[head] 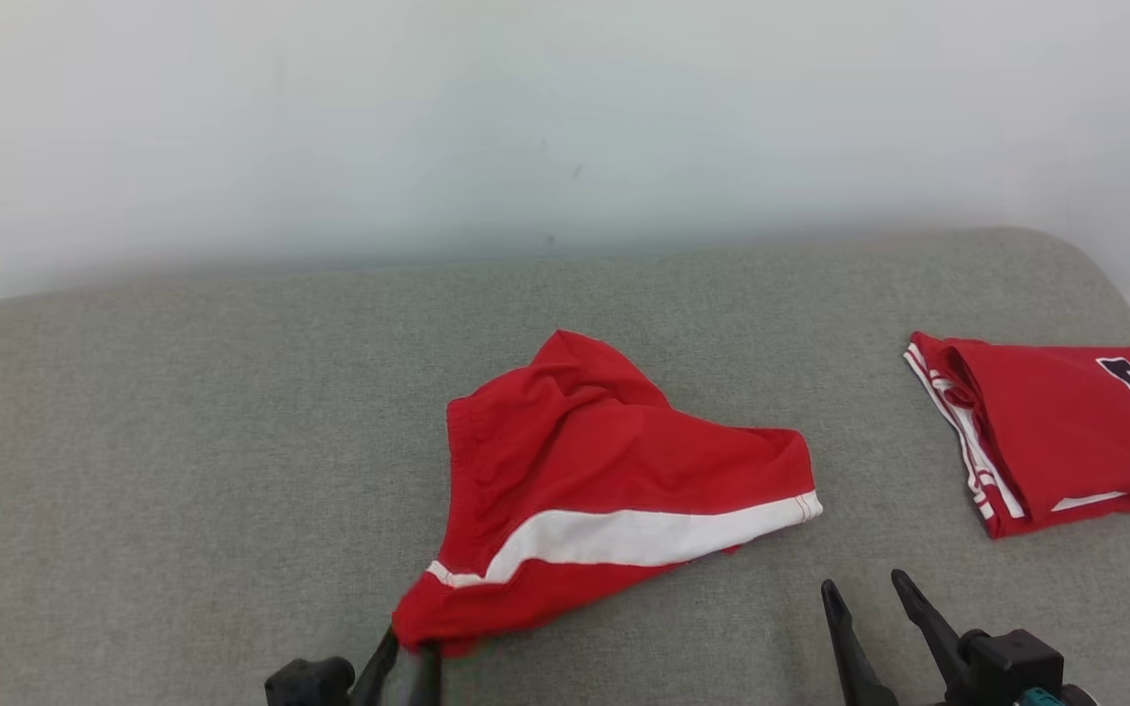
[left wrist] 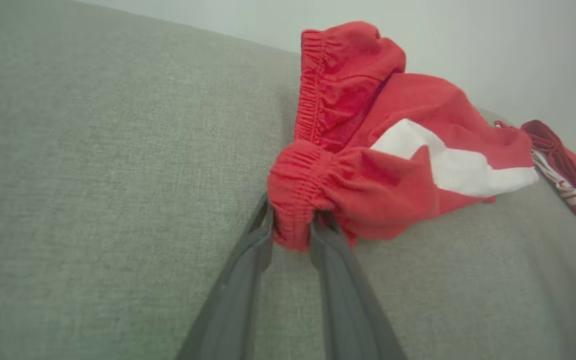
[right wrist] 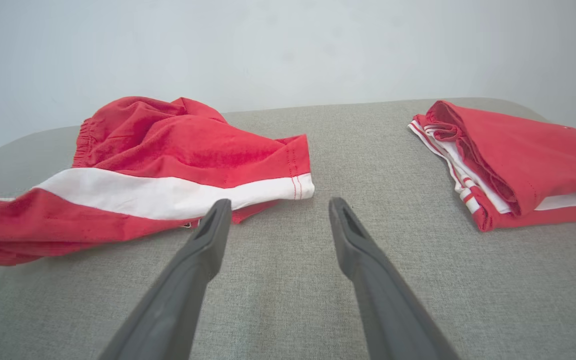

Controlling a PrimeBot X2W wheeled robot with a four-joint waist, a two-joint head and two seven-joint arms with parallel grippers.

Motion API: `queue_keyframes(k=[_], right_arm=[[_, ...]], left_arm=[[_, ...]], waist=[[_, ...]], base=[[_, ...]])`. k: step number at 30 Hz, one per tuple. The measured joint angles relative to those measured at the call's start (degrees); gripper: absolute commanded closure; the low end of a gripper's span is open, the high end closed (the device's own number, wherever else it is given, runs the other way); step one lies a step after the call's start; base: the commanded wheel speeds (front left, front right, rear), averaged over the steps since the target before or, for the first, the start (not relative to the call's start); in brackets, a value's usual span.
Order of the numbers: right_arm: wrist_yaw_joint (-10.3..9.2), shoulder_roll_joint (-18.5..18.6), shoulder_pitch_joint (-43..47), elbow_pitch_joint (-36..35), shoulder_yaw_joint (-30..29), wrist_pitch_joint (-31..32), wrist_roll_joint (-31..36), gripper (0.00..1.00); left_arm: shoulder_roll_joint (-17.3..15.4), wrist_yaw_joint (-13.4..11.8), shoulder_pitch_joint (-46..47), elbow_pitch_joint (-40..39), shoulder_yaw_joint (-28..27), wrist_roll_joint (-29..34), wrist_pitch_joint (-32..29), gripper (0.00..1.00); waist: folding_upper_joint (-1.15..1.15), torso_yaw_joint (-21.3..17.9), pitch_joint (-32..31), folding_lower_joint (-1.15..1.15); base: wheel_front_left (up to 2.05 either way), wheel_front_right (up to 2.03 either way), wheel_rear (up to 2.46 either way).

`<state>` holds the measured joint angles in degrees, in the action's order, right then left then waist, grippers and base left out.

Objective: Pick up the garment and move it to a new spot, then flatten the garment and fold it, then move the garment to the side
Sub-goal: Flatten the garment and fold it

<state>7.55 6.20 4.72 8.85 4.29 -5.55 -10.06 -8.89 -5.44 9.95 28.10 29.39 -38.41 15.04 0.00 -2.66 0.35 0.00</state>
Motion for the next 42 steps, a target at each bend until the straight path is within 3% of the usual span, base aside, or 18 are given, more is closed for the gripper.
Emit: queue_keyframes(k=[5,9,13,20,25,30,32,33,40,42], right_arm=[[0.0,0.5,0.1,-0.6,-0.5,1.1,0.0,0.0],[0.0,1.1,0.3,-1.7,-1.2,2.0,0.1,0.0],[0.0,1.4,0.3,-2.4,-1.5,2.4,0.1,0.0],[0.0,1.6,0.5,-3.3,-1.4,3.0,0.3,0.0],[0.0,1.5,0.5,-3.8,-0.7,3.0,0.4,0.0],[0.0,1.5,0.5,-3.9,-0.6,3.0,0.4,0.0],[0.0,1.5,0.5,-3.9,-0.4,3.0,0.4,0.0],[0.0,1.5,0.4,-3.9,-0.2,3.0,0.4,0.0],[0.0,1.8,-0.4,-3.9,0.1,3.1,0.4,0.0],[0.0,1.8,-0.4,-3.9,0.2,3.0,0.4,0.0]], left_arm=[[-0.7,1.4,-0.9,1.7,1.1,-0.6,-2.7,0.0],[-5.9,-2.9,-2.4,0.3,-1.2,-0.7,-5.6,0.0],[-8.6,-3.7,-1.1,-3.5,-2.3,-0.5,-7.5,0.0],[-11.2,-0.6,6.7,-7.2,4.8,0.9,-25.4,0.0],[-11.1,-1.1,10.9,-7.2,7.1,1.0,-35.0,0.02],[-11.2,-2.1,13.3,-6.4,8.2,1.1,-40.2,0.24],[-11.0,-2.1,14.2,-6.0,8.6,1.2,-41.1,0.47],[-10.9,-2.2,14.6,-5.7,9.0,1.2,-41.6,0.53],[-9.3,-2.2,15.4,-4.6,10.5,1.0,-44.9,0.54],[-9.3,-2.2,15.7,-4.4,10.6,1.0,-45.1,0.62]], waist=[[0.0,0.5,-0.7,0.0],[0.0,0.1,-1.0,0.0],[0.0,-0.2,-1.1,0.0],[0.0,-0.4,-1.2,0.0],[0.0,-1.1,-0.9,0.0],[0.0,-1.5,-0.4,0.0],[0.0,-1.6,-0.1,0.0],[0.0,-1.7,0.0,0.0],[0.0,-1.6,0.7,0.0],[0.0,-1.4,0.9,0.0]], base=[[0.0,0.0,0.0],[0.0,0.0,0.0],[0.0,0.0,0.0],[0.0,0.0,0.0],[0.0,0.0,0.0],[0.0,0.0,0.0],[0.0,0.0,0.0],[0.0,0.0,0.0],[0.0,0.0,0.0],[0.0,0.0,0.0]])
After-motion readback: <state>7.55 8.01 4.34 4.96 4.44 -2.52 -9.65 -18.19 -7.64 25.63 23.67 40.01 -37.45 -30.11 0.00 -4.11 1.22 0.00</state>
